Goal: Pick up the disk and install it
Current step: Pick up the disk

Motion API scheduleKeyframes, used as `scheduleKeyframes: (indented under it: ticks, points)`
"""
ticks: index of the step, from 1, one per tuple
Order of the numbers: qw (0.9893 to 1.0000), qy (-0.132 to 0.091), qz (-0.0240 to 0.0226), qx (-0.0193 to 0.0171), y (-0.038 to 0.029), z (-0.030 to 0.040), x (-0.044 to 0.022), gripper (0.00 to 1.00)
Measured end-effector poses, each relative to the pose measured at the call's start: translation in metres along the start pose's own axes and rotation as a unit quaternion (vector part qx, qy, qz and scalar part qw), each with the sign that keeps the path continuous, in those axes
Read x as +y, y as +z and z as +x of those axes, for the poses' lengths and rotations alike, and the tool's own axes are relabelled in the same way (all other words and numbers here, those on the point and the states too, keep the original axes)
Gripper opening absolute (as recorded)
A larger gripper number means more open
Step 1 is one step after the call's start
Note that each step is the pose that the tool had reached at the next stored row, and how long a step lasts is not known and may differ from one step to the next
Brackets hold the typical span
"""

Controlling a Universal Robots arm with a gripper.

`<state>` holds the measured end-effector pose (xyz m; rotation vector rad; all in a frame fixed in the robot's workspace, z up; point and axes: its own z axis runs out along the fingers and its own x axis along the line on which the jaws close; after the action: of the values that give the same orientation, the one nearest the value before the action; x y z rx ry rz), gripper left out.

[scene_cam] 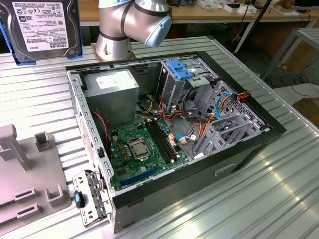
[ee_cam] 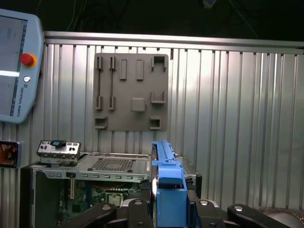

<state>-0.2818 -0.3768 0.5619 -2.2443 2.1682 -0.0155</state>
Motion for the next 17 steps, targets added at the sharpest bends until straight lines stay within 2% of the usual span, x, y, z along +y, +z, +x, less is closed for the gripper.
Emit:
scheduleKeyframes:
  ticks: [6,10,17]
  points:
    - [1.0000,0.000,0.0000,0.0000,0.0010,0.0009,-0.0246,0.37]
    - [1.0000,0.000,0.0000,0.0000,0.0015,0.0013,-0.0368,0.37]
    - [1.0000,0.000,0.0000,0.0000,0.0020,0.0019,-0.0544,0.37]
